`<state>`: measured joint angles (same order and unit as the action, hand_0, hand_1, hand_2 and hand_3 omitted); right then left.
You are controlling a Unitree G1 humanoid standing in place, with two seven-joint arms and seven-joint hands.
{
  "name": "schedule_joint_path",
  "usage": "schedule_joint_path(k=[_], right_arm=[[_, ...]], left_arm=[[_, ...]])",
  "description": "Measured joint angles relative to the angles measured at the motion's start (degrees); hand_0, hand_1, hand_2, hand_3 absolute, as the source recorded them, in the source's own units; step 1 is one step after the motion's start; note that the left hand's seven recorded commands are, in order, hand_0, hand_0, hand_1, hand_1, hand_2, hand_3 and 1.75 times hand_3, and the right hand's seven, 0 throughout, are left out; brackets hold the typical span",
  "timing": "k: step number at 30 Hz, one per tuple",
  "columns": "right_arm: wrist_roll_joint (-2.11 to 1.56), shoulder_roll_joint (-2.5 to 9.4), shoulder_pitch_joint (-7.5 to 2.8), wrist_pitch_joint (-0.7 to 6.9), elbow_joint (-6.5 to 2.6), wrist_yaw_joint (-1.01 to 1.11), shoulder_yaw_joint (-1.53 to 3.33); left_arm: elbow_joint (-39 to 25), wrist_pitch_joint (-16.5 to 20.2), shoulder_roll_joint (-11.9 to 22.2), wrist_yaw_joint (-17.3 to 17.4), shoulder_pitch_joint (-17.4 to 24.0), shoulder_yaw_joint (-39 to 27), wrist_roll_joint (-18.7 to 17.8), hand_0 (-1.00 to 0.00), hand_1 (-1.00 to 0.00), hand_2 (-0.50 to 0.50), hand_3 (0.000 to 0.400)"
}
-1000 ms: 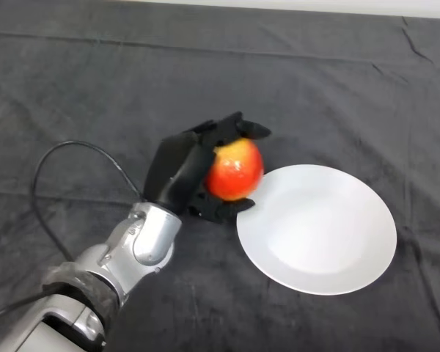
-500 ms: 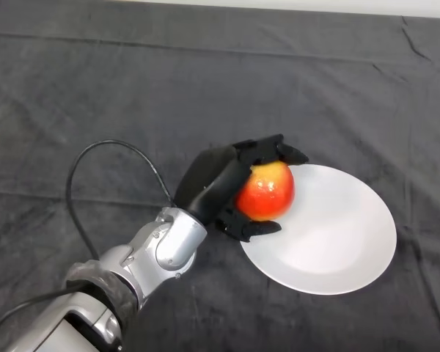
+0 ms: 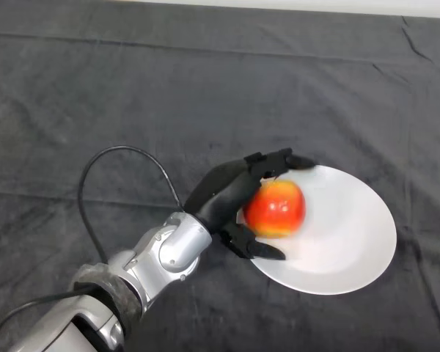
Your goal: Move the apple to the plate
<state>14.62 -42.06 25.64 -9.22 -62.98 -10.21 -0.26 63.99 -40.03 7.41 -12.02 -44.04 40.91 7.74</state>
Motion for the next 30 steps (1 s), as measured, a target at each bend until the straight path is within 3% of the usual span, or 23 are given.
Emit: schedule_joint_path(k=[13, 22, 30], right_arm=[[-0.01, 0.00, 0.02, -0.01, 0.02, 0.00, 0.01], [0.00, 0.00, 0.01, -0.01, 0.00, 0.00, 0.01], [-0.01, 0.00, 0.00, 0.00, 0.01, 0.00, 0.02]], left_arm=[[-0.57, 0.84, 2.20, 5.45, 0.00, -0.72, -5.33, 0.00, 0.00, 0.00, 0.000], [-0.49, 0.68, 7.39, 6.20, 0.12, -6.32, -7.33, 0.00, 0.00, 0.00, 0.000], [-0.11, -2.09, 11.74, 6.29, 1.50, -11.80, -9.00, 0.00, 0.00, 0.00, 0.000]])
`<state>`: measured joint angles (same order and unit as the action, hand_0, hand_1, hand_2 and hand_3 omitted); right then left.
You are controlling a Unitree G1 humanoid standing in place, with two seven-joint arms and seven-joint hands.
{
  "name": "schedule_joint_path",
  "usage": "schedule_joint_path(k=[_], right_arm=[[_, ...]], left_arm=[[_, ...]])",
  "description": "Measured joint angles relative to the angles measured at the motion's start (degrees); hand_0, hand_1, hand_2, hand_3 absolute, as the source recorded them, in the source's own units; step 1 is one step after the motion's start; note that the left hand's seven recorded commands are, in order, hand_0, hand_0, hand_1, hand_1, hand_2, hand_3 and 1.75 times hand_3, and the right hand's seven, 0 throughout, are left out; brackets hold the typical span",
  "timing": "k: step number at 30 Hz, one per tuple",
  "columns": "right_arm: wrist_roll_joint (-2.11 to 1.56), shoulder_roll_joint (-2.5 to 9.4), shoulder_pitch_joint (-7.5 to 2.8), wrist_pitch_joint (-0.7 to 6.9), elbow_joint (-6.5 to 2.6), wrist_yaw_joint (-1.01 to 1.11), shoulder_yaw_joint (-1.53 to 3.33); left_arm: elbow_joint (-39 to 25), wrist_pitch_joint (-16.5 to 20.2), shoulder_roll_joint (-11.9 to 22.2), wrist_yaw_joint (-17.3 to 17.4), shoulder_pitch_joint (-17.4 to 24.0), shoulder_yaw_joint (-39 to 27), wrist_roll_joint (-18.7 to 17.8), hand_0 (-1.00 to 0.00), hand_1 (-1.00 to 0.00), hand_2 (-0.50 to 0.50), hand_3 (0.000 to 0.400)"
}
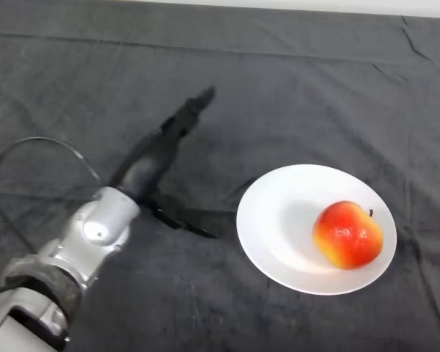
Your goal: Move the apple to the plate
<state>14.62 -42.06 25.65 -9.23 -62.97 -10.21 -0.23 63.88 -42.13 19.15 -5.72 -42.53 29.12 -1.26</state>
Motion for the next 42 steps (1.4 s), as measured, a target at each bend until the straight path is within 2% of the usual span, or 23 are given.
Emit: schedule_joint_path(k=[11, 20, 33, 42], right_arm=[[0.00, 0.01, -0.02, 0.04, -0.02, 0.00, 0.03], [0.01, 0.03, -0.05, 0.06, -0.05, 0.00, 0.07], [0.02, 0.07, -0.12, 0.10, -0.16, 0.00, 0.18], [0.02, 0.11, -0.14, 0.10, -0.16, 0.01, 0.18]], left_arm=[[0.99, -1.86, 4.66, -0.06, 6.02, -9.65, -3.36, 0.00, 0.00, 0.00, 0.000], [1.65, -2.16, 6.59, -0.17, 8.27, -16.37, -6.94, 0.00, 0.00, 0.00, 0.000], [1.79, -2.14, 10.72, -3.59, 13.20, -24.34, -9.62, 0.00, 0.00, 0.00, 0.000], [1.79, -1.34, 11.53, -5.28, 15.09, -29.69, -10.14, 0.00, 0.00, 0.00, 0.000]])
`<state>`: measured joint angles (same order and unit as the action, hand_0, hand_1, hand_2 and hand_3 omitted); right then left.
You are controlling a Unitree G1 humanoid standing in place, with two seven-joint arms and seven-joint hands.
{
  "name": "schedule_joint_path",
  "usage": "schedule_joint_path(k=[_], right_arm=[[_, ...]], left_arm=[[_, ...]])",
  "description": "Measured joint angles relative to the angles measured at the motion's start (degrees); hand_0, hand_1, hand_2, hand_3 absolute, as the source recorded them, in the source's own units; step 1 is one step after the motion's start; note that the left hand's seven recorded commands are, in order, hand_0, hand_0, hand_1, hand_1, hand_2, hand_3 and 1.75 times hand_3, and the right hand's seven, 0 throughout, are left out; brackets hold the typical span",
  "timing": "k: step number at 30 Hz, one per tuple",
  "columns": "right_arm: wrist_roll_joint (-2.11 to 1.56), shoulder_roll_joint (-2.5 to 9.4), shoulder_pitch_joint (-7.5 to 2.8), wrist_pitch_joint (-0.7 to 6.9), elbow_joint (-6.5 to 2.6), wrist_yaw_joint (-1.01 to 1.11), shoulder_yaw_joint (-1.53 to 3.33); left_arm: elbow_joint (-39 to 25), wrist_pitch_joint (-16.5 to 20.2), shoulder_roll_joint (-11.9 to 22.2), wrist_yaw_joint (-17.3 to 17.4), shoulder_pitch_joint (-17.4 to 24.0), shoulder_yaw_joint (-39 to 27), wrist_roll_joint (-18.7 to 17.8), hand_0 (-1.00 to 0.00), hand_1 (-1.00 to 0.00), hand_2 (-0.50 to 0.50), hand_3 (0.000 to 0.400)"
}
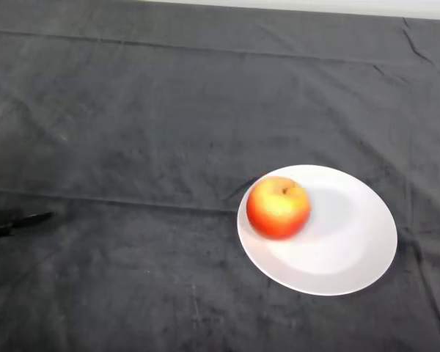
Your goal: Move the apple to the plate
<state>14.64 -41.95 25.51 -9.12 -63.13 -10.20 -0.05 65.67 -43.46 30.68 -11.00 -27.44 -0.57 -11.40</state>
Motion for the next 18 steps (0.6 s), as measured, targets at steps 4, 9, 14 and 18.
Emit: schedule_joint_path(k=[4, 9, 14, 18], right_arm=[[-0.01, 0.04, 0.00, -0.01, 0.00, 0.00, 0.00], [0.00, 0.09, -0.06, 0.02, -0.01, 0.01, 0.03], [0.00, 0.11, -0.11, 0.04, -0.01, 0.01, 0.03], [0.00, 0.14, -0.13, 0.03, -0.01, 0.01, 0.04]], left_arm=[[0.00, 0.62, 1.30, -0.48, 1.27, -1.06, -0.82, 0.00, 0.00, 0.00, 0.000], [0.01, 1.48, 3.13, -1.01, 2.82, -4.35, -1.90, 0.00, 0.00, 0.00, 0.000], [0.01, 2.25, 4.32, -1.63, 4.04, -7.11, -2.32, 0.00, 0.00, 0.00, 0.000], [0.01, 2.94, 4.33, -2.09, 4.05, -9.12, -3.32, 0.00, 0.00, 0.00, 0.000]])
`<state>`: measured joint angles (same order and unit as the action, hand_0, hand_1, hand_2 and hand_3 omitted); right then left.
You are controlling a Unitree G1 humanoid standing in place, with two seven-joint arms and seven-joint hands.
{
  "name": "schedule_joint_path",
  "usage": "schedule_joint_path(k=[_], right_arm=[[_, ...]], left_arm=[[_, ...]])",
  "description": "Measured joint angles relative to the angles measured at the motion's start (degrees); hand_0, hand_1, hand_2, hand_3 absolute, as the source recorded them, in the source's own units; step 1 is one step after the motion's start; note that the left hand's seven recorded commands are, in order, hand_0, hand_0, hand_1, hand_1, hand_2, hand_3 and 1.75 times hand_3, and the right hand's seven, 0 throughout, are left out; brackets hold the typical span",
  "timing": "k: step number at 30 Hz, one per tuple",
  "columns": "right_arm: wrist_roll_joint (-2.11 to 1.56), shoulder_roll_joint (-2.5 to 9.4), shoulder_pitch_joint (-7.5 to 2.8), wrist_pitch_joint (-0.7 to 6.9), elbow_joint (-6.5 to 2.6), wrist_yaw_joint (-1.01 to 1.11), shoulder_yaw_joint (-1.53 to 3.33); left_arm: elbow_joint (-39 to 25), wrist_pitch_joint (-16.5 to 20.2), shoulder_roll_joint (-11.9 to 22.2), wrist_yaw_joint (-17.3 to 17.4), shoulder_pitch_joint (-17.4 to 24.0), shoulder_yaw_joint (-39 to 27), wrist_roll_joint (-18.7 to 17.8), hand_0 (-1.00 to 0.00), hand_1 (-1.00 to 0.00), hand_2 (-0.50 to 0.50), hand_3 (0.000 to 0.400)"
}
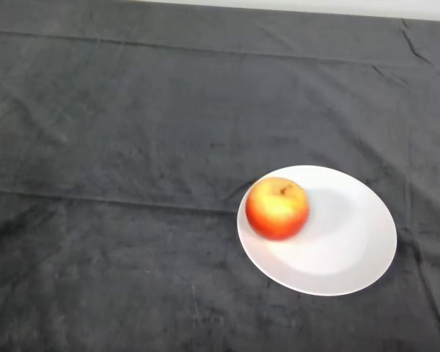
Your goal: Move the apple to the plate
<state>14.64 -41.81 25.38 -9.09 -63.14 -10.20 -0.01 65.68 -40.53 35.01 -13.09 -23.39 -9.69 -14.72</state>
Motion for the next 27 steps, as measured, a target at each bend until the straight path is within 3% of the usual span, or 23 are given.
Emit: schedule_joint_path(k=[16, 27], right_arm=[[0.01, 0.09, -0.12, 0.04, -0.01, 0.00, 0.05], [0.00, 0.13, -0.12, 0.04, -0.01, 0.00, 0.13]], left_arm=[[0.00, 1.92, 0.05, -2.03, 2.33, -10.09, -7.48, 0.00, 0.00, 0.00, 0.000], [-0.01, 2.72, 0.03, -1.90, 2.32, -14.04, -9.86, 0.00, 0.00, 0.00, 0.000]])
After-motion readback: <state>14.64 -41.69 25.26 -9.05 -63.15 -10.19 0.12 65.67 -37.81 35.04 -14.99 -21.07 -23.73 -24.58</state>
